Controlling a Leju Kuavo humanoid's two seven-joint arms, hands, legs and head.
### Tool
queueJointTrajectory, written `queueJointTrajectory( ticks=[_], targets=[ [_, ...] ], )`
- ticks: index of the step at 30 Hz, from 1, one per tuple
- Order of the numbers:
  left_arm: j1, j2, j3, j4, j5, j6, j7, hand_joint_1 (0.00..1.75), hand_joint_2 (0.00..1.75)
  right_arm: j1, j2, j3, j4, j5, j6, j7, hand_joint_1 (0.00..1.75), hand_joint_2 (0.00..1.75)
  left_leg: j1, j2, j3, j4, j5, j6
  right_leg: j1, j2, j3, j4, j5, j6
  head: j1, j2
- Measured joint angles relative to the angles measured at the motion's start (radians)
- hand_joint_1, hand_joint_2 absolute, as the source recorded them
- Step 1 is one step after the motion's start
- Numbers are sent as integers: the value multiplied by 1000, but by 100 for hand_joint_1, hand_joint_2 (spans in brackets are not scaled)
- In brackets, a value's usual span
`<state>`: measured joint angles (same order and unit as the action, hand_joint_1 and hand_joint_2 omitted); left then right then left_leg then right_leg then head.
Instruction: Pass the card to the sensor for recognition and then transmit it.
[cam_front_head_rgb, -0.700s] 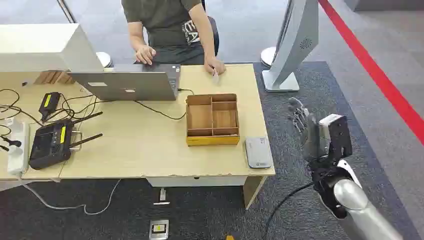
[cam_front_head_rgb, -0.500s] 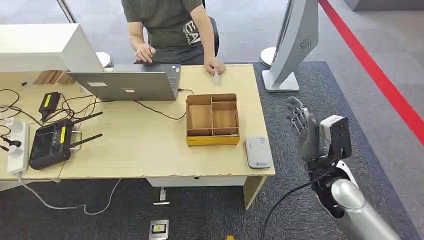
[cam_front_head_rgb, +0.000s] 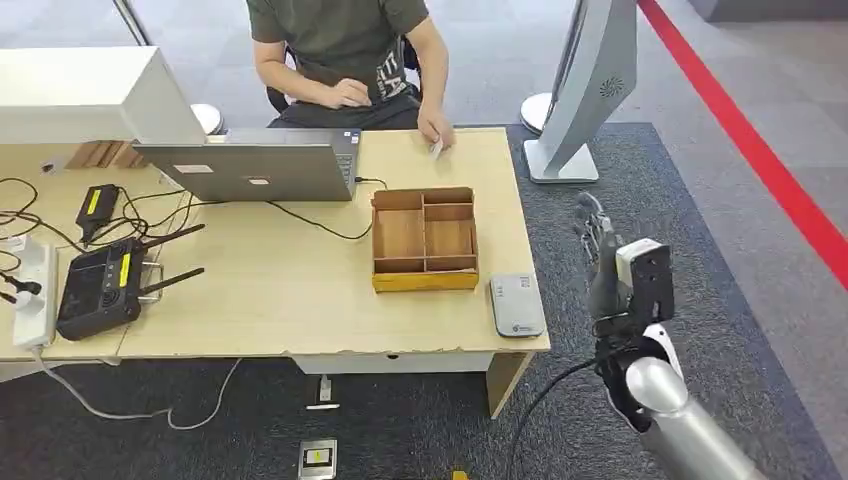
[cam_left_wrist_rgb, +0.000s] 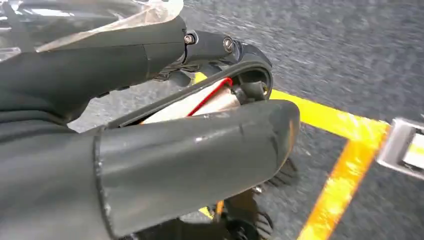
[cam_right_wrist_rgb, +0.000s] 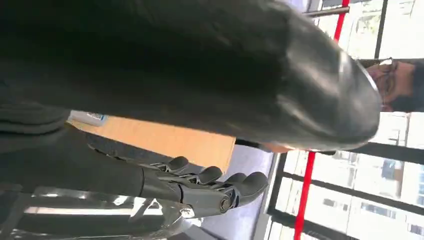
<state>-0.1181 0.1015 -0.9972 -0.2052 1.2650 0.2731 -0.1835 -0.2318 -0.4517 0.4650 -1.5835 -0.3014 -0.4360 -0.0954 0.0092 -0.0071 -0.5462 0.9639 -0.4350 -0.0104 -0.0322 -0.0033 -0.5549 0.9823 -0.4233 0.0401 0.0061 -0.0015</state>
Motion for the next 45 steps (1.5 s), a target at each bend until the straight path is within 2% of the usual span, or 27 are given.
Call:
queueJointTrajectory(
  ticks=[3, 4, 10, 13, 16, 26, 30, 36, 45],
  targets=[
    [11, -5, 7, 0, 6, 7, 13, 0, 0, 1, 9, 8, 13, 27, -5, 10, 0, 0, 0, 0, 0, 0, 0, 0, 0, 0, 0, 0, 0, 0, 0, 0],
    [13, -7, 10, 0, 11, 9, 21, 0, 0, -2, 11, 12, 18, 54, -4, 29, 0, 175, 0, 0, -1, 0, 0, 0, 0, 0, 0, 0, 0, 0, 0, 0],
    [14, -17, 18, 0, 8, 9, 34, 0, 0, -63, 13, 65, 53, 335, 24, 210, 0, 175, 0, 0, -1, 0, 0, 0, 0, 0, 0, 0, 0, 0, 0, 0],
    [14, -18, 18, 0, -10, -2, 15, 0, 0, -125, 10, 99, 73, 569, 63, 335, 0, 175, 0, 1, 0, 0, 0, 0, 0, 0, 0, 0, 0, 0, 0, 0],
    [12, -19, 18, 0, -21, -5, 12, 0, 0, -177, 6, 120, 88, 657, 107, 389, 0, 175, 0, 0, 0, 0, 1, 0, 0, 0, 0, 0, 0, 0, 0, 0],
    [8, -20, 18, 0, -28, -8, 12, 0, 0, -232, 0, 159, 122, 718, 133, 421, 0, 175, 0, 0, 0, 0, 0, 0, 0, 0, 0, 0, 0, 0, 0, 0],
    [2, -22, 18, 0, -47, -10, 22, 0, 0, -267, -7, 180, 130, 909, 198, 495, 0, 175, 0, 1, 0, 0, 0, 0, 0, 0, 0, 0, 0, 0, 0, 0],
    [-13, -31, 13, 0, -71, -9, 53, 0, 0, -327, -6, 205, 138, 1115, 309, 587, 0, 175, 0, 0, 0, 0, 1, 0, 0, 0, 0, 0, 0, 0, 0, 0],
    [-30, -35, 4, 0, -95, 4, 76, 0, 0, -365, 11, 211, 188, 1358, 304, 634, 0, 175, 0, 0, 0, 0, 0, 0, 0, 0, 0, 0, 0, 0, 0, 0]
  ],
)
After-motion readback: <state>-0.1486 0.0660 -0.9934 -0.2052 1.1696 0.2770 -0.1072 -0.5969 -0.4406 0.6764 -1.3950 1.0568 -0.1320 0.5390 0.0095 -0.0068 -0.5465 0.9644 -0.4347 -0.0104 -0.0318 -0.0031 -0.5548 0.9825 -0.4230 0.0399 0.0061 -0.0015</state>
